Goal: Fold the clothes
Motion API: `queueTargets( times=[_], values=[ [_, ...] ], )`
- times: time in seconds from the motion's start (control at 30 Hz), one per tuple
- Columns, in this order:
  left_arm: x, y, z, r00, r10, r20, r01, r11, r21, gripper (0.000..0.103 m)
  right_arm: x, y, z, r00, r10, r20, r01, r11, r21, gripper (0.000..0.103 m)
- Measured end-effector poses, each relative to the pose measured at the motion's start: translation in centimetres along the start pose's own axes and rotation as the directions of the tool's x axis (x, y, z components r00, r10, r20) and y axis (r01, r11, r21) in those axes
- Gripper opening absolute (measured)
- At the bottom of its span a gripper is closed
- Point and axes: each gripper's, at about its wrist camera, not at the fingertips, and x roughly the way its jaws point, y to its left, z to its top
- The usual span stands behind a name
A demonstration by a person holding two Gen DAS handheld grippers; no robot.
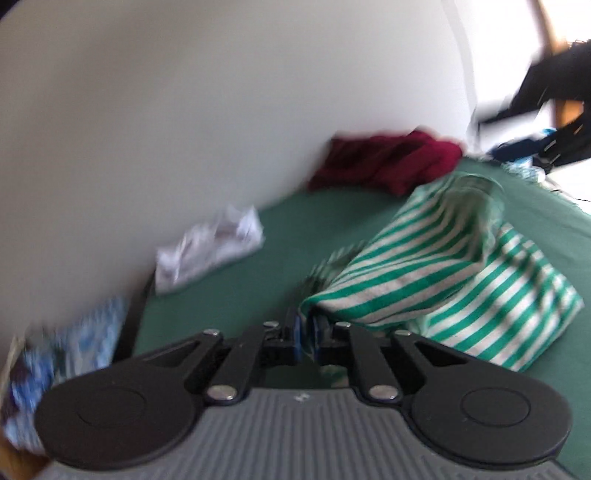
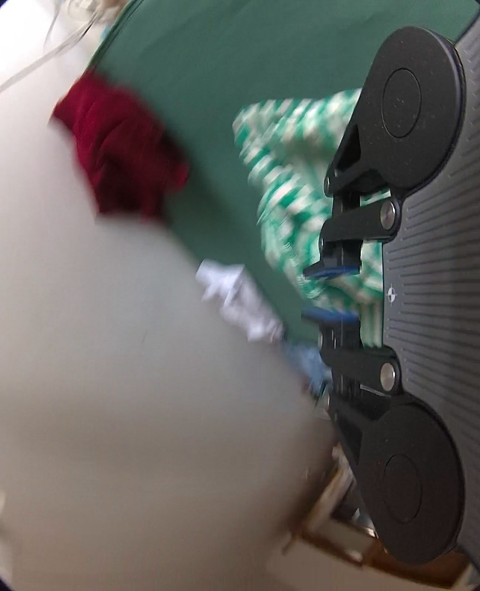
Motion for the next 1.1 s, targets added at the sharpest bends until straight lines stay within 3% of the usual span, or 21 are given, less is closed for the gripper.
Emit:
queueTargets(
  times=[0.03, 0.1, 0.17, 0.2, 0.3, 0.43, 0.53, 0.57, 0.6, 0.63, 0.67, 0.7, 0.83, 0.9, 0.93, 0.97, 1.03, 1.1],
  values=[
    [0.7, 0.3, -0.5, 1.0, -0.004, -0.025, 0.003, 1.0, -0.019, 0.011, 0.0, 0.8, 0.4, 1.0, 0.023, 0.014, -0.022, 0.999, -0.03, 0.063],
    [1.9, 0.8, -1.5, 0.997, -0.015, -0.071, 0.011, 0.999, -0.052, 0.012, 0.4, 2.4, -0.1, 0.997, -0.072, 0.034, 0.079, 0.957, -0.279, 0.056],
    [2.8, 0.8, -2.5, 0.995, -0.011, -0.097, 0.005, 0.998, -0.062, 0.014, 1.2, 3.4, -1.8, 0.991, -0.133, -0.016, 0.106, 0.847, -0.521, 0.054],
    [3.1, 0.8, -3.0, 0.994, -0.009, -0.107, 0.001, 0.997, -0.072, 0.015, 1.6, 3.5, -2.8, 0.987, -0.139, -0.078, 0.066, 0.802, -0.593, 0.053],
    [4.2, 1.1, -4.3, 0.991, -0.008, -0.137, -0.007, 0.994, -0.108, 0.018, 2.2, 3.0, -5.4, 0.971, -0.151, -0.183, -0.024, 0.705, -0.709, 0.049],
    [5.4, 1.4, -4.8, 0.986, -0.02, -0.164, -0.002, 0.991, -0.137, 0.023, 4.0, 3.5, -7.6, 0.971, -0.161, -0.179, -0.047, 0.602, -0.797, 0.049],
    [7.2, 1.8, -5.0, 0.981, -0.031, -0.193, 0.002, 0.988, -0.153, 0.025, 5.5, 4.5, -8.9, 0.974, -0.152, -0.165, -0.07, 0.491, -0.868, 0.048],
    [7.7, 1.9, -5.1, 0.978, -0.039, -0.203, 0.005, 0.986, -0.166, 0.025, 5.9, 4.8, -9.2, 0.975, -0.148, -0.166, -0.082, 0.454, -0.887, 0.043],
    [8.2, 2.1, -5.3, 0.976, -0.046, -0.213, 0.008, 0.984, -0.179, 0.025, 6.4, 5.1, -9.1, 0.974, -0.141, -0.177, -0.098, 0.443, -0.891, 0.035],
    [8.3, 2.0, -5.2, 0.975, -0.046, -0.216, 0.007, 0.984, -0.176, 0.025, 6.9, 5.5, -8.9, 0.973, -0.134, -0.19, -0.114, 0.437, -0.892, 0.012],
    [8.5, 1.8, -5.2, 0.975, -0.046, -0.218, 0.007, 0.985, -0.173, 0.025, 7.4, 5.9, -8.8, 0.971, -0.127, -0.203, -0.13, 0.43, -0.893, 0.011],
    [8.5, 1.6, -5.1, 0.975, -0.044, -0.218, 0.008, 0.986, -0.165, 0.025, 7.4, 6.3, -8.2, 0.973, -0.091, -0.213, -0.15, 0.456, -0.877, 0.011],
    [8.7, 1.0, -5.1, 0.974, -0.034, -0.225, 0.003, 0.99, -0.139, 0.024, 7.8, 7.9, -3.8, 0.976, 0.106, -0.191, -0.213, 0.664, -0.717, 0.011],
    [8.8, 0.9, -5.0, 0.974, -0.028, -0.226, -0.002, 0.991, -0.133, 0.024, 8.6, 8.4, -1.8, 0.976, 0.154, -0.155, -0.218, 0.747, -0.628, 0.018],
    [8.9, 0.9, -4.9, 0.973, -0.029, -0.227, -0.002, 0.991, -0.132, 0.024, 8.6, 8.3, -1.6, 0.974, 0.149, -0.169, -0.223, 0.746, -0.628, 0.037],
    [8.9, 0.9, -4.9, 0.973, -0.029, -0.228, -0.001, 0.991, -0.131, 0.024, 8.6, 8.1, -1.5, 0.972, 0.142, -0.189, -0.231, 0.738, -0.634, 0.048],
    [8.9, 1.1, -4.8, 0.973, -0.032, -0.23, 0.002, 0.991, -0.132, 0.025, 8.5, 7.7, -1.3, 0.965, 0.128, -0.227, -0.247, 0.723, -0.645, 0.04],
    [8.8, 1.3, -4.9, 0.973, -0.039, -0.228, 0.007, 0.99, -0.139, 0.025, 8.4, 7.3, -1.0, 0.958, 0.113, -0.265, -0.264, 0.708, -0.654, 0.039]
  ],
)
